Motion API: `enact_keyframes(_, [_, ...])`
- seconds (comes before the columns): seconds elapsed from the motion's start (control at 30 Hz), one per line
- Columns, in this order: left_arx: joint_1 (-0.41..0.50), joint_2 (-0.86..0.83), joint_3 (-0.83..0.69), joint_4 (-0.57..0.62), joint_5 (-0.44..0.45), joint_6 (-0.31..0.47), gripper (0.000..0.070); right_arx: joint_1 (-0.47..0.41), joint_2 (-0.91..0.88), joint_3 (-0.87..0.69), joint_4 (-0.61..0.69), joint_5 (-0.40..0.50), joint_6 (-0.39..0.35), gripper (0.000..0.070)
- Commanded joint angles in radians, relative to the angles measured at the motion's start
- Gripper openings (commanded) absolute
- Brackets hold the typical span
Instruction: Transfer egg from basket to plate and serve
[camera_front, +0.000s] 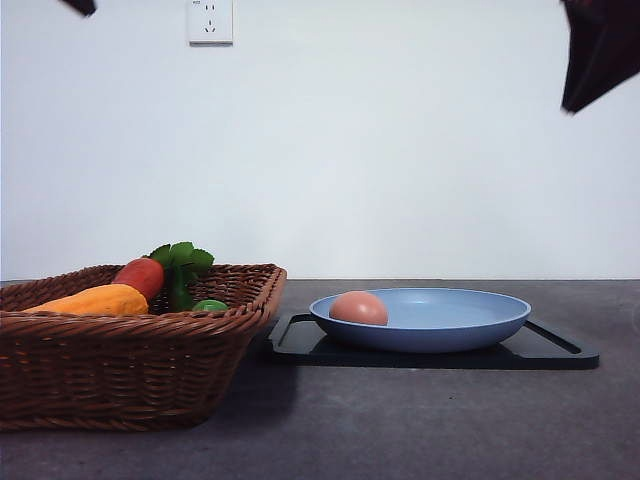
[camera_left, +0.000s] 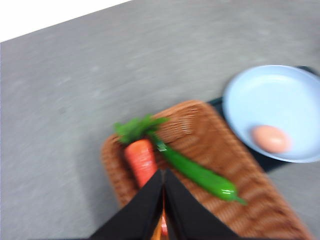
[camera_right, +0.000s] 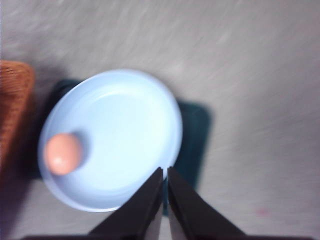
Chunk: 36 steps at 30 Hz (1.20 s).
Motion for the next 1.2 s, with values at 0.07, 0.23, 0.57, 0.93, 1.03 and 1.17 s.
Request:
enact_keyframes(0.07, [0.043,-0.052,-0.103,0.104,-0.003,0.006,0.0000,0.092,-0.115,-0.095,0.098,0.169,-0.015,0.0000])
enact_keyframes(0.23, [0.067,-0.197,-0.307,0.277,-0.003,-0.015,0.0000,0.179,-0.294,-0.303,0.307,0.320,-0.015,0.0000])
enact_keyframes(0.57, [0.068,-0.473,-0.553,0.325,-0.003,-0.040,0.0000,0.206,-0.448,-0.587,0.584,0.378,0.021,0.0000])
enact_keyframes(0.93, [0.068,-0.475,-0.553,0.313,-0.002,-0.071,0.0000,0.206,-0.448,-0.587,0.589,0.400,0.020,0.0000])
enact_keyframes(1.03, [0.068,-0.474,-0.553,0.314,-0.002,-0.071,0.0000,0.206,-0.448,-0.587,0.589,0.400,0.020,0.0000])
enact_keyframes(1.17, [0.061,-0.534,-0.553,0.277,-0.004,-0.048,0.0000,0.206,-0.448,-0.587,0.589,0.400,0.020,0.0000])
